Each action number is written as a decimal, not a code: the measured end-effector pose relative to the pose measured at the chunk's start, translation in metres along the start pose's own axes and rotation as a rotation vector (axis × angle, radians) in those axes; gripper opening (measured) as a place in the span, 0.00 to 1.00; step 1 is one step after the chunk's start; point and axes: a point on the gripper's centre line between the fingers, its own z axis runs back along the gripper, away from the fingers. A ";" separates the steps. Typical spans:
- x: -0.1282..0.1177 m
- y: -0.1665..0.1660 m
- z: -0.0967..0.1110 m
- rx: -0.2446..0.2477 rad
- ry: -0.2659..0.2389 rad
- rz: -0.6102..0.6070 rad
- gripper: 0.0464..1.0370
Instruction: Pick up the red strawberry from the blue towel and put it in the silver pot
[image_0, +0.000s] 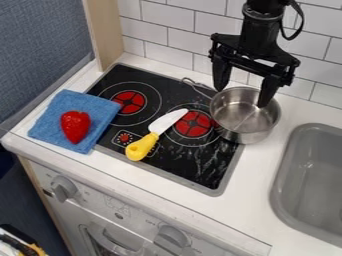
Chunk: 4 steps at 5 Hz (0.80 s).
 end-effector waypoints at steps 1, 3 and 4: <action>-0.004 0.000 -0.010 0.005 0.032 0.002 0.96; -0.050 0.077 -0.003 0.048 0.037 0.159 0.96; -0.089 0.120 -0.004 0.088 0.067 0.195 0.96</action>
